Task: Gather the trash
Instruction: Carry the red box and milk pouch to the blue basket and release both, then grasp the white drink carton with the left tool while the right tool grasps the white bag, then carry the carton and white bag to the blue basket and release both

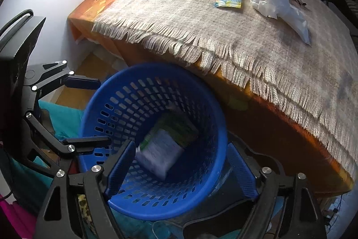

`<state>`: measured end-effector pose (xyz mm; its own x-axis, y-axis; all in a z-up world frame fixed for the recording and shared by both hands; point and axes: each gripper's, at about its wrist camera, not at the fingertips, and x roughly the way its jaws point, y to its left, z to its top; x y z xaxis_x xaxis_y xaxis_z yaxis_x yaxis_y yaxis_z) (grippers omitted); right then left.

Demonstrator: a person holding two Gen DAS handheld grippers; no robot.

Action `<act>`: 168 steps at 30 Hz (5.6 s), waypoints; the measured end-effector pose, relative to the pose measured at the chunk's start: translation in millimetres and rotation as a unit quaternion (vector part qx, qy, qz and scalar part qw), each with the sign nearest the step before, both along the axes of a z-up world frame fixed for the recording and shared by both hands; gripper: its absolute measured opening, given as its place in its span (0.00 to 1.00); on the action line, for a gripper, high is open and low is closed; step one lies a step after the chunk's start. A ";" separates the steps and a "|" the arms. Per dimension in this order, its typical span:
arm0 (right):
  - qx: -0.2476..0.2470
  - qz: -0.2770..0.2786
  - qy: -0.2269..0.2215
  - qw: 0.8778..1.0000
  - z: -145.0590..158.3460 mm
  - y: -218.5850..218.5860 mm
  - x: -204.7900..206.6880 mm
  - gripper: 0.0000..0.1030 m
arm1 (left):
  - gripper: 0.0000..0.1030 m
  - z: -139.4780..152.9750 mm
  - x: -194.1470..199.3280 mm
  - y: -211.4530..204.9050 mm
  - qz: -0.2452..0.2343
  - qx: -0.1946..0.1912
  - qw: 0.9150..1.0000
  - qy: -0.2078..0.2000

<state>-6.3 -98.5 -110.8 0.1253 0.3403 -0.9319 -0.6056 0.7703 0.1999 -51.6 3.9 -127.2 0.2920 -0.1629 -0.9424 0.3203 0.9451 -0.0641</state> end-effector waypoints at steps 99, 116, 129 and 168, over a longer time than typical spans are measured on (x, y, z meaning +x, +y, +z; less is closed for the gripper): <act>0.022 -0.085 -0.066 0.994 23.9 -10.5 218.7 0.47 | 0.09 20.0 209.5 33.6 0.127 -0.125 0.984 0.030; 0.059 -0.100 -0.084 0.990 59.3 -39.5 170.4 0.47 | 0.07 49.1 137.6 41.4 0.112 -0.110 0.988 -0.010; 0.092 -0.079 -0.093 0.988 77.5 -36.1 100.9 0.47 | 0.06 61.4 83.5 54.9 0.115 -0.120 0.986 -0.023; 0.071 -0.004 -0.039 0.997 17.4 -0.5 -20.7 0.47 | 0.06 -4.6 -28.2 55.0 0.113 -0.103 0.987 0.051</act>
<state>-27.0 -99.0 -93.4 0.1987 0.4664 -0.8620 -0.6180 0.7422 0.2591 -79.7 58.9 -131.8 0.2486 -0.2957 -0.9224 0.0844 0.9552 -0.2835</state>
